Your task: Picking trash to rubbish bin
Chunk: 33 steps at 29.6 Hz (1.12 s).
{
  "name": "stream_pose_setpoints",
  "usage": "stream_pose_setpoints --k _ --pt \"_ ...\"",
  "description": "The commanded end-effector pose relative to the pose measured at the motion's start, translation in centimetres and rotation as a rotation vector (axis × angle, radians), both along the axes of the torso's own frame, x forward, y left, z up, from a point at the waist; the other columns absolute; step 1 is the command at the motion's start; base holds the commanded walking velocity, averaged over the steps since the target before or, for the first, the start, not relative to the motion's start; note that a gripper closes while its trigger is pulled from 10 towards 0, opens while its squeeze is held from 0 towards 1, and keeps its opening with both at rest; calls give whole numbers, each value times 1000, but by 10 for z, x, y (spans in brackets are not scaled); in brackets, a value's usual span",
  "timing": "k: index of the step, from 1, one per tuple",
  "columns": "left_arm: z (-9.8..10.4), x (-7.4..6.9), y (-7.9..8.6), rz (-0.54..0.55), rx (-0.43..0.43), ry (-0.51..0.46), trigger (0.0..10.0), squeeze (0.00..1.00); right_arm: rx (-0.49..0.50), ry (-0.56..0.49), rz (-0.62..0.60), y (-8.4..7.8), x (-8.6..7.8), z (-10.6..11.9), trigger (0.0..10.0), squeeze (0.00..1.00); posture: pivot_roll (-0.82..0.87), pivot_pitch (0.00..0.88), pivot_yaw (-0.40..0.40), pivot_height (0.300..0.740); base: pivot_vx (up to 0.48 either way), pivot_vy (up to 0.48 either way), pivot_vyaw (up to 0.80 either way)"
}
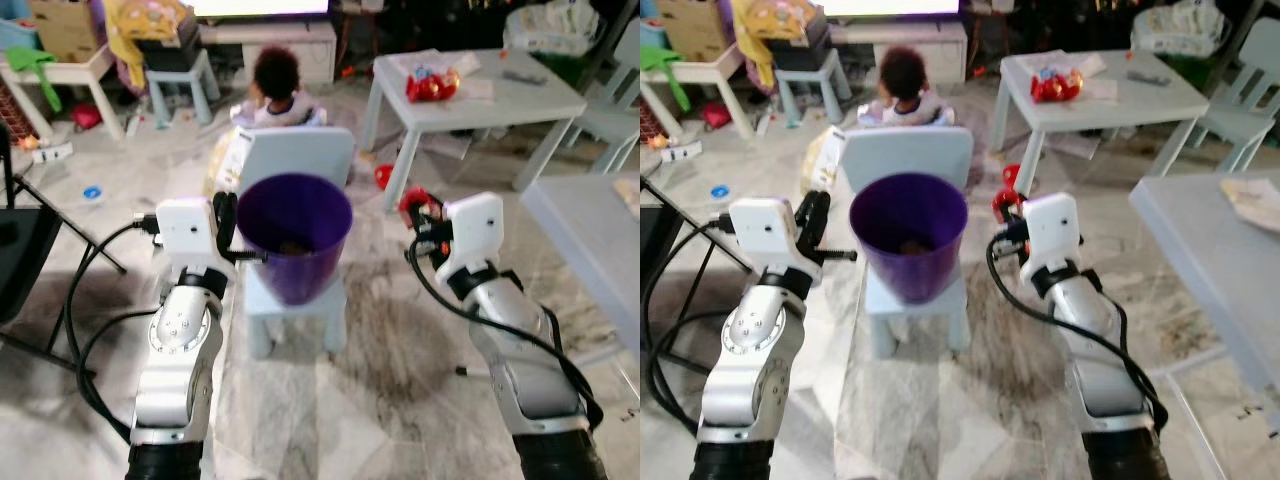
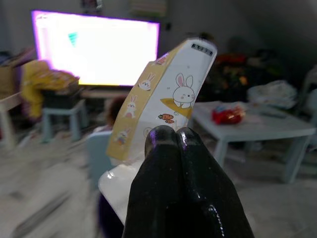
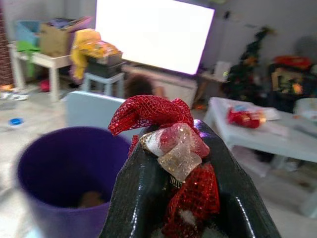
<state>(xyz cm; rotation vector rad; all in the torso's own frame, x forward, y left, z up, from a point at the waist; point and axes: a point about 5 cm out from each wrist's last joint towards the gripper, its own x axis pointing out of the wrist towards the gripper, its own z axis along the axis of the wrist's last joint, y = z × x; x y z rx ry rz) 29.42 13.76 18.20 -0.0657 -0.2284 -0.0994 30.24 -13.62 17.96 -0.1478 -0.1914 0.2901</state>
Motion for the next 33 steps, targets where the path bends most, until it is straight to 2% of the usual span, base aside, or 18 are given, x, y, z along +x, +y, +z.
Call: stream_pose_setpoints --k 1,9,18,33 --pt "0 0 -7 -23 -11 1 0 0 -4 -4 -25 -8 -1 1 0 0 41 103 -64 740 428 0 0" --pt "0 0 -7 -22 -10 4 0 0 -6 -5 -22 -7 -1 1 0 0 42 103 -64 740 426 0 0" --pt "-1 0 -8 -23 -10 11 0 0 -14 -9 -10 -4 -1 1 0 0 45 101 -64 740 399 0 767" --pt "-6 0 -9 -30 -6 33 0 0 -4 -11 -6 -3 0 1 0 0 49 97 -64 740 376 0 0"
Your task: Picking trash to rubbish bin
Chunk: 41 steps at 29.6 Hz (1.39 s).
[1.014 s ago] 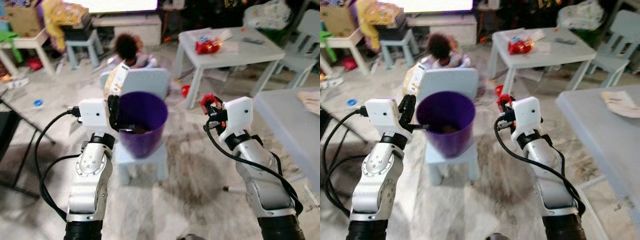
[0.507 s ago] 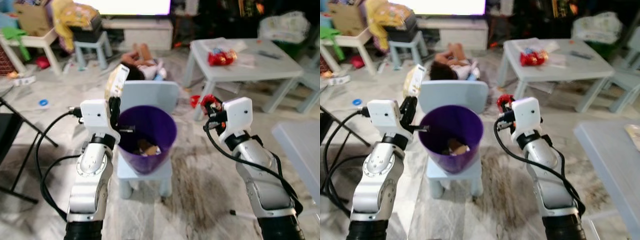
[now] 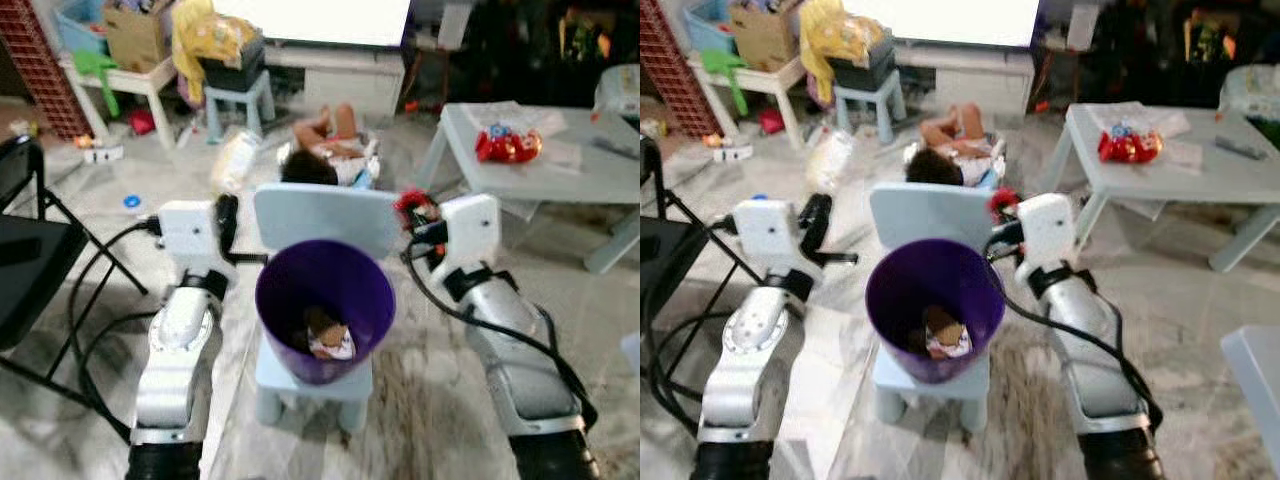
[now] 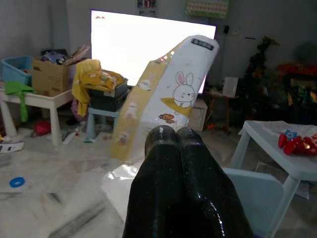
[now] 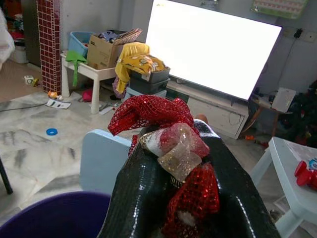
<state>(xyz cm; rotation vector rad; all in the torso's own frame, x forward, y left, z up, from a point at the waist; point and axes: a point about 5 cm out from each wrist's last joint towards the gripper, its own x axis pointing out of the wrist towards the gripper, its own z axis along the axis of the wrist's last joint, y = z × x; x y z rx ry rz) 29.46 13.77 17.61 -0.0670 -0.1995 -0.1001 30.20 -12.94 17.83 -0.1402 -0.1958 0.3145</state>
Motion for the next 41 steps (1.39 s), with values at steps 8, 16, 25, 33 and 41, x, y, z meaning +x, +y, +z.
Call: stream_pose_setpoints --k 8,16,25,33,41 --pt "-19 7 -10 -64 -17 136 0 0 -6 -11 -33 -10 0 2 0 0 49 101 -64 740 0 0 0" --pt "-58 19 -12 -72 -67 423 0 0 -6 -14 -37 -11 -1 4 0 0 36 107 -61 740 0 0 0" --pt "-81 36 -25 -231 -85 597 0 0 -10 -21 -44 -12 -2 6 0 0 15 113 -55 740 0 0 0" --pt "-97 35 -32 -281 -151 697 10000 1000 -13 -20 -53 -14 -4 6 0 0 8 117 -52 740 0 0 0" --pt "-106 32 -37 -307 -163 735 10000 1000 -13 -13 -54 -14 -5 5 0 0 6 129 -51 740 0 0 0"
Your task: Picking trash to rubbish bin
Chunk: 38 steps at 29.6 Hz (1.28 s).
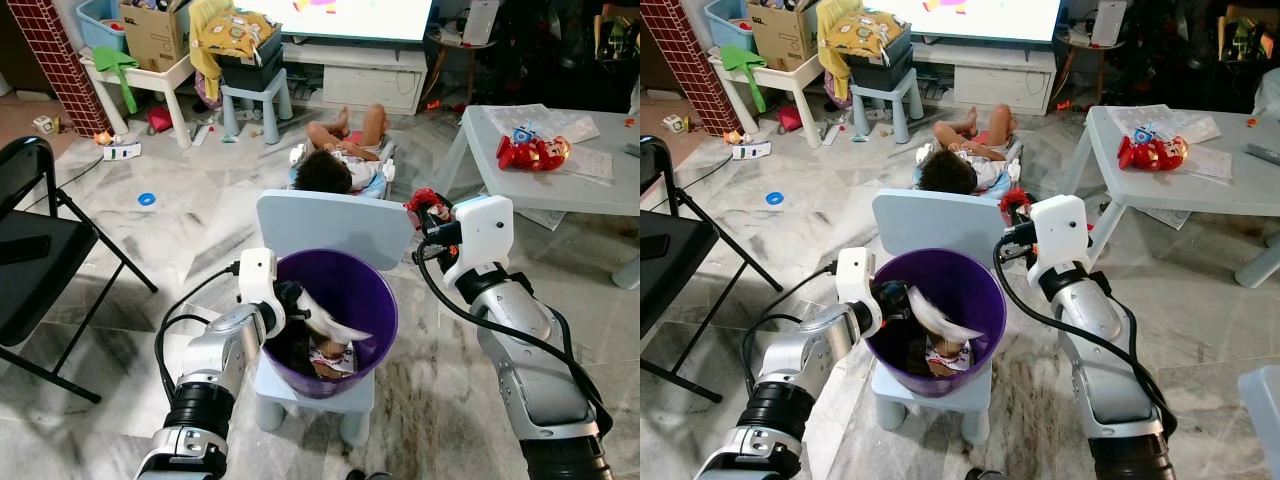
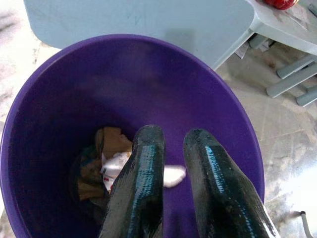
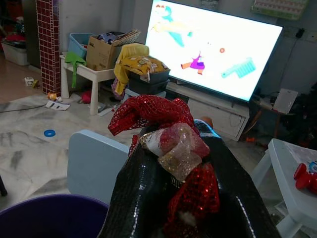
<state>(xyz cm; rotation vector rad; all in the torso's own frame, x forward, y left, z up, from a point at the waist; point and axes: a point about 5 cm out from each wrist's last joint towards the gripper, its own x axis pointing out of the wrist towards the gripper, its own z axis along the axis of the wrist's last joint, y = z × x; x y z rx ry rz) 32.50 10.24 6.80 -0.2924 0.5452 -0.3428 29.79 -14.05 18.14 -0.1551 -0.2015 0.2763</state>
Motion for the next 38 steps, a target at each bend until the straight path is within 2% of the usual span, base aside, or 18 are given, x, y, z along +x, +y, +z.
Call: stream_pose_setpoints --k 1,5,11,13,19,20,21,22,26,30,31,32,33,34,35,36,37,38 --pt "4 2 0 -3 -2 -17 10000 1000 -3 -3 -15 -3 -1 2 0 0 10 131 -52 740 0 0 0" --pt "19 1 10 50 54 -106 10000 1000 6 -3 -13 -2 1 3 0 0 27 134 -50 740 0 0 0" --pt "38 -31 25 97 128 -212 10000 1000 47 76 31 15 18 -17 0 0 97 145 -45 740 0 0 0" --pt "41 -60 38 146 151 -211 10000 1000 64 111 63 31 32 -25 0 0 146 150 -45 740 0 0 0" --pt "51 -96 45 182 62 -260 10000 1000 42 194 140 55 45 -40 0 0 217 152 -51 740 0 0 0" --pt "50 -105 49 181 91 -250 10000 192 21 233 171 62 47 -46 0 0 228 153 -53 740 0 0 0" --pt "50 -105 49 181 91 -250 10000 192 21 233 171 62 47 -46 0 0 228 153 -53 740 0 0 0" --pt "49 -111 51 181 89 -234 10000 0 18 251 194 67 48 -50 0 0 237 153 -52 740 0 0 0" --pt "46 -130 48 107 67 -166 10000 0 -73 390 338 89 43 -76 0 0 244 147 -49 740 0 0 0" --pt "46 -134 42 68 23 -129 10000 0 -99 413 388 94 39 -85 0 0 230 145 -40 740 0 0 0" --pt "46 -133 40 60 11 -125 10000 0 -103 411 391 95 38 -86 549 0 230 145 -40 740 0 0 0" --pt "46 -133 37 43 1 -122 10000 0 -109 413 390 95 38 -88 3333 0 225 145 -38 740 0 0 0" --pt "47 -133 36 31 -5 -119 10000 0 -119 412 387 94 38 -89 4745 0 223 145 -37 740 0 0 0" --pt "47 -133 36 31 -5 -119 10000 0 -119 412 387 94 38 -89 4745 0 223 145 -37 740 0 0 0" --pt "47 -132 34 19 -6 -121 10000 0 -124 413 383 94 37 -91 8118 0 220 145 -36 740 0 0 0" --pt "47 -132 32 7 -7 -120 10000 0 -126 414 379 94 37 -92 10000 0 217 145 -35 740 0 0 0" --pt "47 -132 31 -3 -5 -117 10000 0 -124 417 377 94 37 -93 10000 0 217 145 -35 740 0 0 0" --pt "47 -132 31 -10 -5 -112 10000 0 -112 424 383 94 37 -94 10000 510 213 146 -35 740 0 0 0"
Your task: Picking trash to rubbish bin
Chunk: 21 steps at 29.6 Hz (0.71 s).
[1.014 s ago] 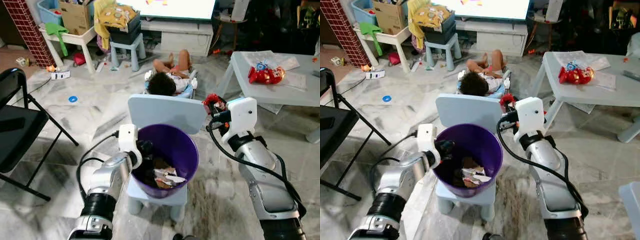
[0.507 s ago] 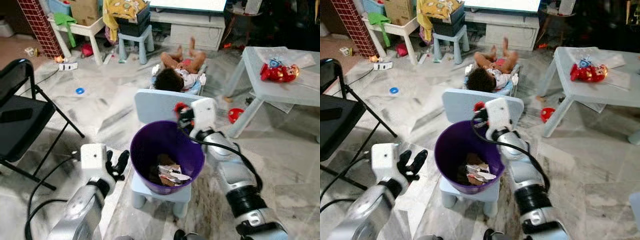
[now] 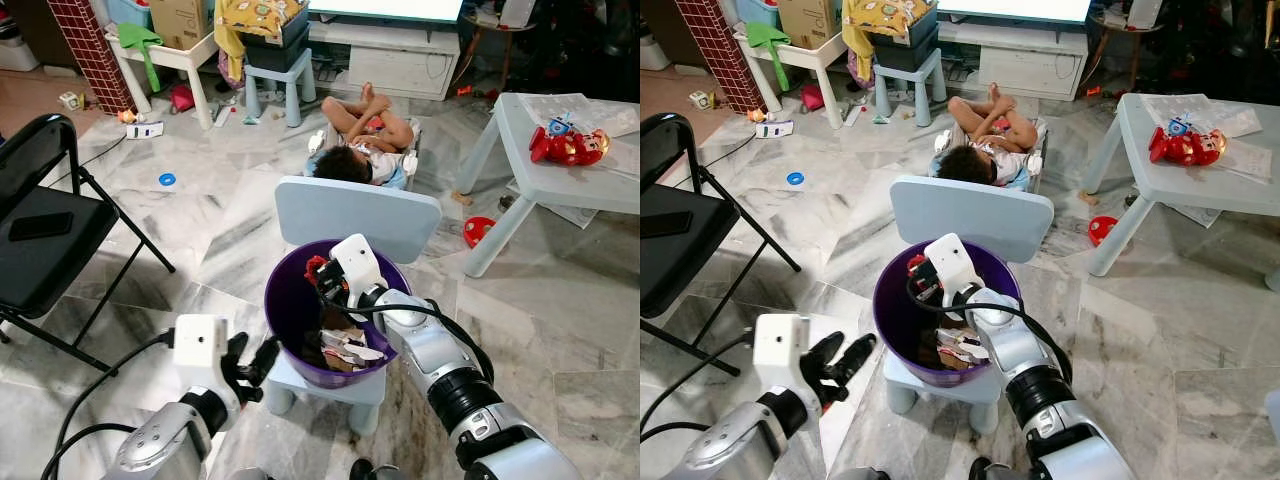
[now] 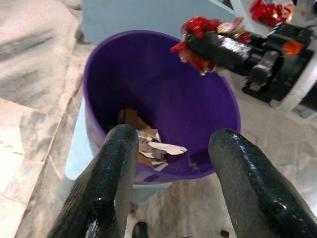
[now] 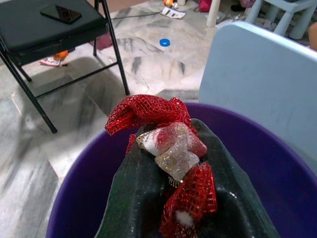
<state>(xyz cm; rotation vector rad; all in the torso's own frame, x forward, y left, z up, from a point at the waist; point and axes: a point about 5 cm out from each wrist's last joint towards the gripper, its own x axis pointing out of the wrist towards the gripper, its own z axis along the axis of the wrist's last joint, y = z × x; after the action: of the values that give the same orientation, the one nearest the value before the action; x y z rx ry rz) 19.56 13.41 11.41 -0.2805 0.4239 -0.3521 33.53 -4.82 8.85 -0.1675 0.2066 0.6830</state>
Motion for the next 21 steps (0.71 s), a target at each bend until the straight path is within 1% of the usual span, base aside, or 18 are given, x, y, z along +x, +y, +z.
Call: stream_pose_setpoints --k 1,4,13,21 --pt "0 -1 -1 -19 5 11 10000 0 10 12 12 2 -1 -2 10000 1000 213 146 -35 740 0 0 0" --pt "1 1 -2 -23 0 15 10000 0 17 18 32 3 -1 -2 10000 1000 210 147 -35 740 0 0 0" --pt "1 0 -5 -33 -2 27 10000 0 21 15 39 3 1 -2 10000 1000 209 149 -38 740 0 0 0" --pt "1 3 -6 -43 -1 27 10000 0 26 17 47 3 1 -3 10000 1000 204 147 -38 740 0 0 0"
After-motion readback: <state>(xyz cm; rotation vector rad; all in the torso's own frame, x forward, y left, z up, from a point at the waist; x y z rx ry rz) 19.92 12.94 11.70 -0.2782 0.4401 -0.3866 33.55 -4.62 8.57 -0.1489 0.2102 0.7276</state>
